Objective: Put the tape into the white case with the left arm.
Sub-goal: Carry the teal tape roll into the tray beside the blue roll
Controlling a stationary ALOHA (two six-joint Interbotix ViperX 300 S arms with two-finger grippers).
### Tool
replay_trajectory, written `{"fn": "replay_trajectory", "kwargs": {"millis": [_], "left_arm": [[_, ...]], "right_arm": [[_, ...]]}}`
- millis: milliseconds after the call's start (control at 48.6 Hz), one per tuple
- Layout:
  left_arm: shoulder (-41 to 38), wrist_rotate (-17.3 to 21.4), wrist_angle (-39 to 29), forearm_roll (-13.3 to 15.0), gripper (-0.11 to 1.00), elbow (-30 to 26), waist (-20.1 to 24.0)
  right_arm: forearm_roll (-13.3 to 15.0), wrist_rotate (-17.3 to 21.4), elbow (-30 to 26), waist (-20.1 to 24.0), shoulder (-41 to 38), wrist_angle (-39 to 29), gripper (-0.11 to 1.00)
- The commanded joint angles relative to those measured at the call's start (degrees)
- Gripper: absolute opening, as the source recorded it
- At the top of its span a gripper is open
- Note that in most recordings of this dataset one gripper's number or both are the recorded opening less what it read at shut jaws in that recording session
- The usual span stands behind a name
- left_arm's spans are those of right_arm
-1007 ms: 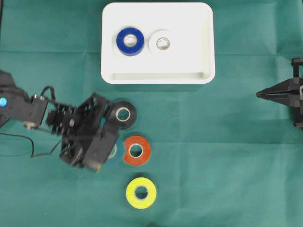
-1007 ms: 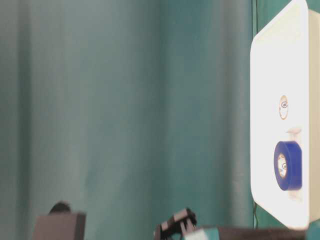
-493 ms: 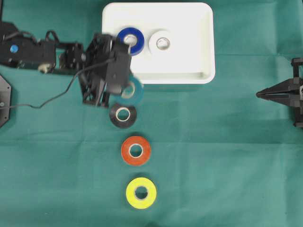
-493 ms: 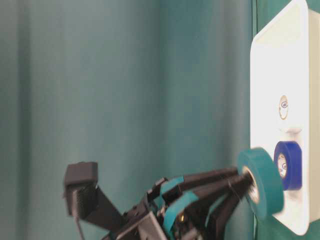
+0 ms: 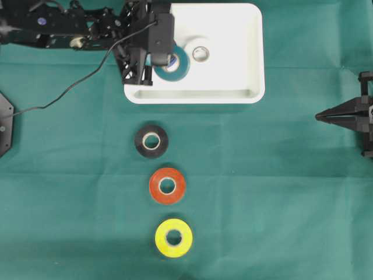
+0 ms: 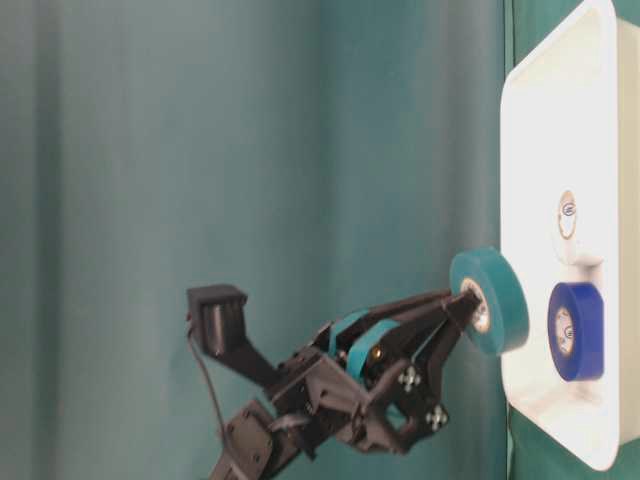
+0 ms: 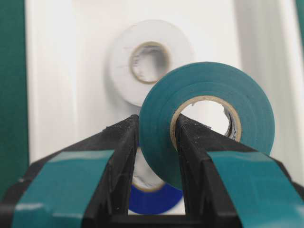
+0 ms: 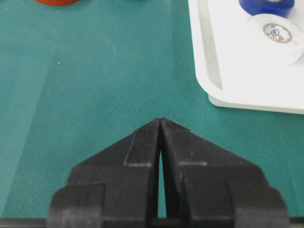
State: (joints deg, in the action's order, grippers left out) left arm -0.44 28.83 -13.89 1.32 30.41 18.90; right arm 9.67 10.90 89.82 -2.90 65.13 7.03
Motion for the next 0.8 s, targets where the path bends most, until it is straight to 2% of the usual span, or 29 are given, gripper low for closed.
{"fn": "replay_trajectory", "kwargs": {"millis": [0,206,534,781], "left_arm": [[-0.7,0.1,0.6,-0.1,0.22,-3.1,1.2],[-3.3,0.1,0.6,0.0,0.22,-4.7,2.5],[-3.8,0.0,0.4,0.0,0.22,-3.8,2.5],[-2.7,-0.6,-1.8,0.0,0.22,0.4,2.1]], "right_arm": [[0.1,0.0,-0.6,-0.1,-0.4,0.6,-0.09],[0.1,0.0,-0.6,-0.1,-0.3,0.6,-0.09],[0.1,0.0,-0.5,-0.2,-0.2,0.5,-0.09],[0.1,0.0,-0.5,-0.1,-0.2,0.6,-0.09]]}}
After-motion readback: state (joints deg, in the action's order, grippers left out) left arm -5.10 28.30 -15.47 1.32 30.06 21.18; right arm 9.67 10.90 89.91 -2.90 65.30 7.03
